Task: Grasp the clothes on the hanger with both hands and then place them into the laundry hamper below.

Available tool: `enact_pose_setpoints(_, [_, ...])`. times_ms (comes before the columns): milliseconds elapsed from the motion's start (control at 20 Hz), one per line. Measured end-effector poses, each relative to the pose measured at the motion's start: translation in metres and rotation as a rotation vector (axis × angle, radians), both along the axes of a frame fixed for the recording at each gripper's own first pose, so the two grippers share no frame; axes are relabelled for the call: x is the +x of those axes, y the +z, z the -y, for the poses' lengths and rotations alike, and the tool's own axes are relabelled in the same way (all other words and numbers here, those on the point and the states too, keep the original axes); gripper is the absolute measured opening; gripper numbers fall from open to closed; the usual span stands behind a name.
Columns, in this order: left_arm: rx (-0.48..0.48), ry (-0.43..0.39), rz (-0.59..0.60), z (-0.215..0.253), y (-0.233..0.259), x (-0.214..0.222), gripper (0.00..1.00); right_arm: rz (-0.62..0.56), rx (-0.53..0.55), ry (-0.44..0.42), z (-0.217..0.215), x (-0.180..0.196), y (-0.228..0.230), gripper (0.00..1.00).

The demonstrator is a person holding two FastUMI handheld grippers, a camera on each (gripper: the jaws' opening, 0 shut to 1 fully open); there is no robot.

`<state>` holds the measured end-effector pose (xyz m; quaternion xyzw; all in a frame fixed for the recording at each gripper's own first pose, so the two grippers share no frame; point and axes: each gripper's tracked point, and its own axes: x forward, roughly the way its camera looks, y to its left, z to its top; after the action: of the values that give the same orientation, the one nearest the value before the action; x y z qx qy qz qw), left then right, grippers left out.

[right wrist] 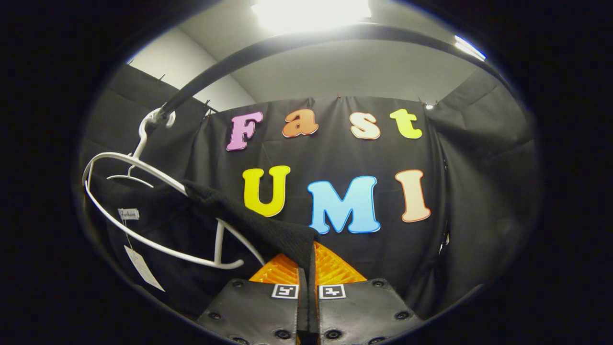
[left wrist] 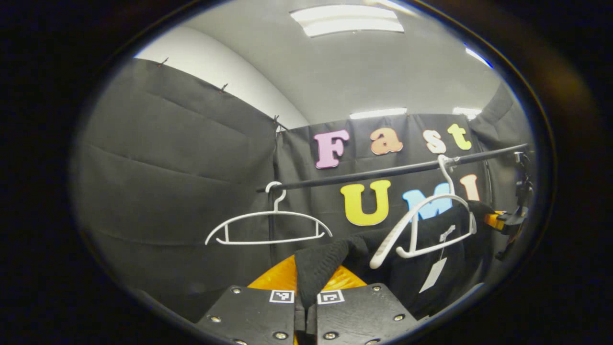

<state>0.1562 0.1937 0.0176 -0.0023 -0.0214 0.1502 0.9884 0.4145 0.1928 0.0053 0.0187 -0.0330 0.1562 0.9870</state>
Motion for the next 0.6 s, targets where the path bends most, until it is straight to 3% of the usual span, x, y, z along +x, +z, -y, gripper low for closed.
enact_pose_setpoints(150, [0.0,0.015,0.026,-0.004,0.011,-0.012,0.01,0.024,0.002,0.001,-0.003,0.005,0.008,0.01])
enact_pose_setpoints(600, [-0.014,0.021,0.032,-0.006,0.003,0.007,0.02,0.019,-0.015,-0.013,-0.003,0.013,-0.002,0.01])
